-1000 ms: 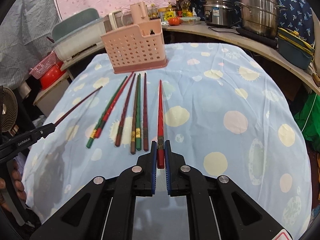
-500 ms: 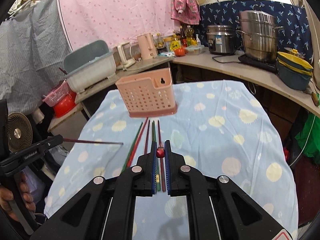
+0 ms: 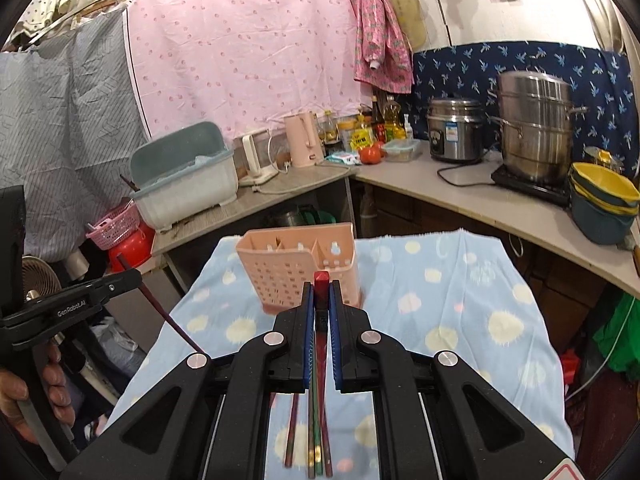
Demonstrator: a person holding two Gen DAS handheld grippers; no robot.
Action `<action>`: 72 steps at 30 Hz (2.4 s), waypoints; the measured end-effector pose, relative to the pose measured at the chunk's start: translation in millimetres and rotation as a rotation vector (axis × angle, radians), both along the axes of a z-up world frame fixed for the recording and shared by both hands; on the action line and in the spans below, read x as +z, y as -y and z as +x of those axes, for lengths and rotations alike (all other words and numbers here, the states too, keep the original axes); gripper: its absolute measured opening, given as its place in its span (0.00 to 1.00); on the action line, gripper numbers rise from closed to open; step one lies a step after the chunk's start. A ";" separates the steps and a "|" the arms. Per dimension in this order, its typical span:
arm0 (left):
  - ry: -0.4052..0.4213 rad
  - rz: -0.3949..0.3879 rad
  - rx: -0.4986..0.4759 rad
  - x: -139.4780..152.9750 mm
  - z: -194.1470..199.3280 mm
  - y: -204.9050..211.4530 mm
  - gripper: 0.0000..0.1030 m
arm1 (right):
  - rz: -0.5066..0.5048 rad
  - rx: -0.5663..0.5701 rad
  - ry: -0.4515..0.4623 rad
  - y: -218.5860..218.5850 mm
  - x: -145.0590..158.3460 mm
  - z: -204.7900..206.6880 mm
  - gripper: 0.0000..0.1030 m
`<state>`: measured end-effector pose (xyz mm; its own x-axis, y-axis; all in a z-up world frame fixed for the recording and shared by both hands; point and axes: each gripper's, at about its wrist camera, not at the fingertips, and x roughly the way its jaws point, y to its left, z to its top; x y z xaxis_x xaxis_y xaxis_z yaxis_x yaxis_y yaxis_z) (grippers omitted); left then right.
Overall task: Organize utensils
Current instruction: 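Lift both chopsticks and drop them into the pink caddy, then open both tools and pull them back from the caddy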
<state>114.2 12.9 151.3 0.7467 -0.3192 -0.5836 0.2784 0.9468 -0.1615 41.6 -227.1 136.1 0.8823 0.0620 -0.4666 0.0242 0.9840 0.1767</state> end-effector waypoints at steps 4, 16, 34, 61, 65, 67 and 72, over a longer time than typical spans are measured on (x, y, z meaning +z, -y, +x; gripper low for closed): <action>0.032 0.005 0.002 18.9 23.0 7.8 0.06 | -0.019 -0.001 0.030 2.2 15.1 22.2 0.07; 0.185 0.017 0.044 95.2 92.1 22.3 0.06 | -0.059 -0.010 0.178 6.4 84.6 99.0 0.07; 0.097 0.073 0.053 35.6 170.2 39.7 0.07 | -0.054 -0.013 0.075 1.8 23.1 195.4 0.08; 0.045 0.105 0.061 3.8 94.7 32.9 0.43 | -0.019 -0.037 0.044 -6.9 -8.7 89.9 0.48; 0.009 0.101 0.051 -13.9 74.5 30.1 0.43 | -0.005 -0.041 0.005 -9.7 -28.4 64.4 0.48; -0.016 0.104 0.041 -26.3 64.5 29.3 0.43 | 0.003 -0.047 -0.019 -9.8 -40.0 52.1 0.48; -0.089 0.105 0.029 -60.3 42.4 26.2 0.43 | 0.016 -0.061 -0.083 -10.2 -70.7 23.1 0.48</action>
